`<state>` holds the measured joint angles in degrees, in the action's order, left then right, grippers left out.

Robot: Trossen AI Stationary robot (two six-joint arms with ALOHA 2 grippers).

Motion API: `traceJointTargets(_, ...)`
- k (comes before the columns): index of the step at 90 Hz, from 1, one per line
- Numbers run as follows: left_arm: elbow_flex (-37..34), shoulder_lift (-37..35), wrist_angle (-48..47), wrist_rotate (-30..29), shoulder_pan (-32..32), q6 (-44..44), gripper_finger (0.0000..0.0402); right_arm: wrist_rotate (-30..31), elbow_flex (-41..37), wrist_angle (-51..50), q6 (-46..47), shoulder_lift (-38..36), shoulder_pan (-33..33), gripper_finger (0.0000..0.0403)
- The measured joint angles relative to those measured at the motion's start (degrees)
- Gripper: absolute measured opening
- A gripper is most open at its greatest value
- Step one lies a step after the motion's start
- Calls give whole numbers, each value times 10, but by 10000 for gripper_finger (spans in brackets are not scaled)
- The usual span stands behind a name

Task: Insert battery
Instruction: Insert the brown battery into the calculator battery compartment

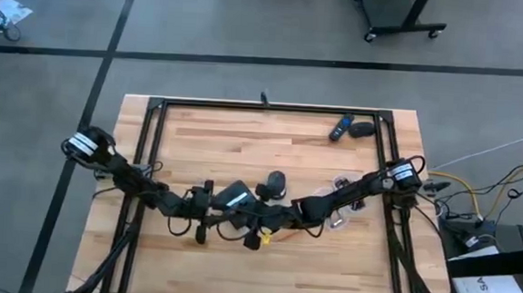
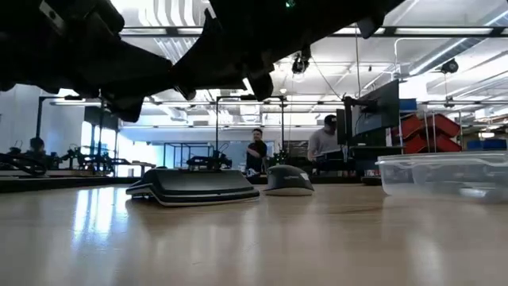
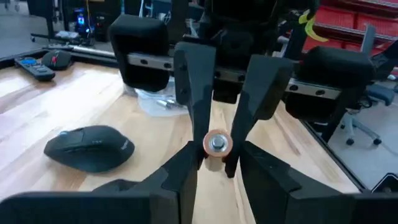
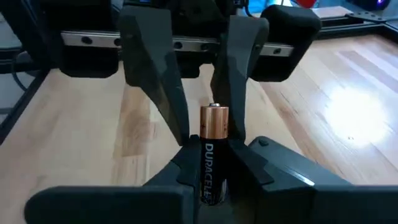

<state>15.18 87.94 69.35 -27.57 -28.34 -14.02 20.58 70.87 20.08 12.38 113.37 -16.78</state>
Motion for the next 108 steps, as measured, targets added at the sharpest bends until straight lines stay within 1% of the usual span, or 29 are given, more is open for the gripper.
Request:
traceJointTargets(16,0,-2,5,-2,0,2,101,1,0,3,0,0,-2,34)
traceJointTargets(27,2,-4,26,-4,4,12,96,-1,0,8,0,0,-2,34)
traceJointTargets(34,3,-4,22,-5,6,13,81,0,0,6,0,0,-2,34)
traceJointTargets(48,3,-2,20,-2,8,21,31,0,0,8,0,0,-2,34)
traceJointTargets(60,2,-12,17,0,8,39,29,1,0,14,-6,0,-3,34)
traceJointTargets(66,2,-19,16,0,8,42,51,3,0,22,-7,0,-3,34)
traceJointTargets(81,2,-45,21,-5,9,44,152,4,0,46,-17,0,-5,34)
traceJointTargets(90,2,-62,20,-5,9,44,196,4,0,74,-30,-1,-5,34)
traceJointTargets(98,2,-75,19,-5,9,44,216,4,0,90,-42,-2,-5,34)
traceJointTargets(108,1,-91,19,12,9,44,219,5,0,116,-59,-4,-5,34)
